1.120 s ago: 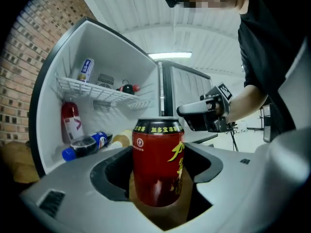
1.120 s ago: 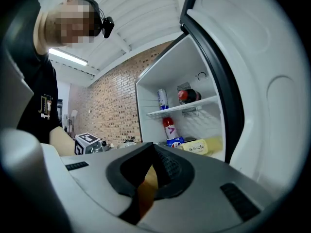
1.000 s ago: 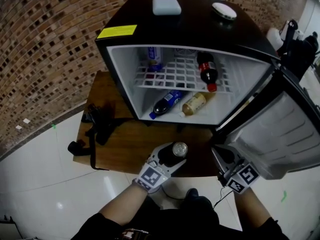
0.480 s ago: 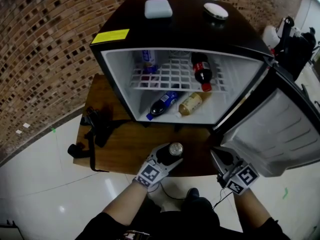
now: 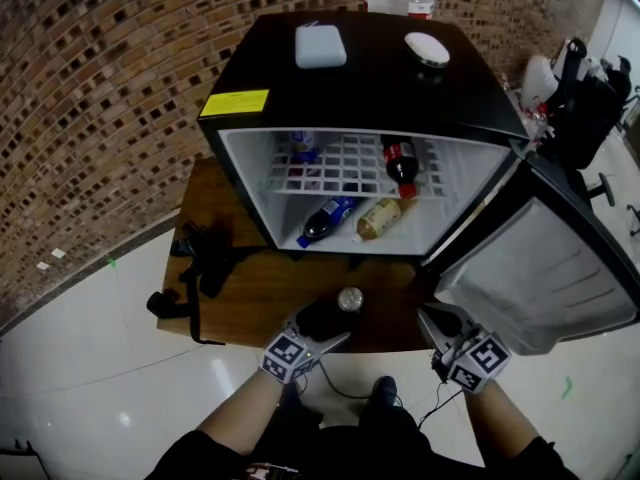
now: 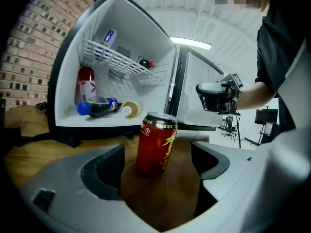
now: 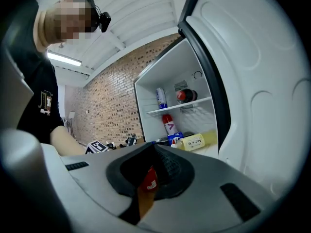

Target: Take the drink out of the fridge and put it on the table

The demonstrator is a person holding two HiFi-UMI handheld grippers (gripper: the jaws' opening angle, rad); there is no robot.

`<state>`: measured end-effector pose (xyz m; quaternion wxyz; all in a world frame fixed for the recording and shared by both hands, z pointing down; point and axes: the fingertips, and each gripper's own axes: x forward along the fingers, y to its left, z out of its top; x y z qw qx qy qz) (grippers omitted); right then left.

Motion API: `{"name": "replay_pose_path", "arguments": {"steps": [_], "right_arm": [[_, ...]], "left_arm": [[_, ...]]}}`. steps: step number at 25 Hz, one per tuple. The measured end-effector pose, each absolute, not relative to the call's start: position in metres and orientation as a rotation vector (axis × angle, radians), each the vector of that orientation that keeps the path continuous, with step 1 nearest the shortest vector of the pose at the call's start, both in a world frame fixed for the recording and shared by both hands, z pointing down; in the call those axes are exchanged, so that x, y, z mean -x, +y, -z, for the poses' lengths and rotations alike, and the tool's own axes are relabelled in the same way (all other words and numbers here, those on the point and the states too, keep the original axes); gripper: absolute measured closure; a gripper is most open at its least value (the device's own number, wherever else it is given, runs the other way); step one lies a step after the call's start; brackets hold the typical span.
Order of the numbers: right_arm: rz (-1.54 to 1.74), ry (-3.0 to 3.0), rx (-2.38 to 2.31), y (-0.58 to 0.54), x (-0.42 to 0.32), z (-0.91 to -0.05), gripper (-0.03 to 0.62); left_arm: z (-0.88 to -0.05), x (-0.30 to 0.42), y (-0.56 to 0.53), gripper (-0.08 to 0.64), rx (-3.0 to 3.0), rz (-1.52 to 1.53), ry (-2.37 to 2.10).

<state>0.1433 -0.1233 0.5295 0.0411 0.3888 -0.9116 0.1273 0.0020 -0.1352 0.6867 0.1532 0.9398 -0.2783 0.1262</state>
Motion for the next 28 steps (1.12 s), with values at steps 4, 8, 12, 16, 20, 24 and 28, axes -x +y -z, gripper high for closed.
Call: {"name": "replay_pose_path", "arguments": {"steps": [4,8,12,16,20,24,28], "right_arm": [[-0.409,-2.772,-1.142,-0.109,-0.142,-0.513,0.575],[-0.448,-2.781,-1.094,-0.091,-0.138,-0.492,0.577],[-0.495,-2.814,-1.093,-0.072,-0.134,-0.467,0.577],[-0.512,-2.832,-1.097,-0.058,-0.132,-0.460,0.578],[-0.519,-2.849,-1.102,-0.054,-0.134,-0.456,0.581],[-0.515,-2.847,-1.091,-0.051,-0.132,-0.456,0.581],[-0.495,-2.834,-1.070,-0.052,-0.126,-0.457,0.581]], "left_arm": [[-0.629,0.041,-0.106,0.199,-2.630,-0.219,-0.832],[-0.554,0.083,-0.083,0.403,-2.613,-0.052,-0.863],[-0.494,0.112,-0.068,0.552,-2.596,0.085,-0.891],[-0.467,0.123,-0.054,0.552,-2.611,0.114,-0.829],[-0.463,0.130,-0.058,0.552,-2.646,0.047,-0.904],[-0.464,0.126,-0.058,0.552,-2.638,0.033,-0.918],[-0.471,0.118,-0.057,0.552,-2.645,0.005,-0.894]]}}
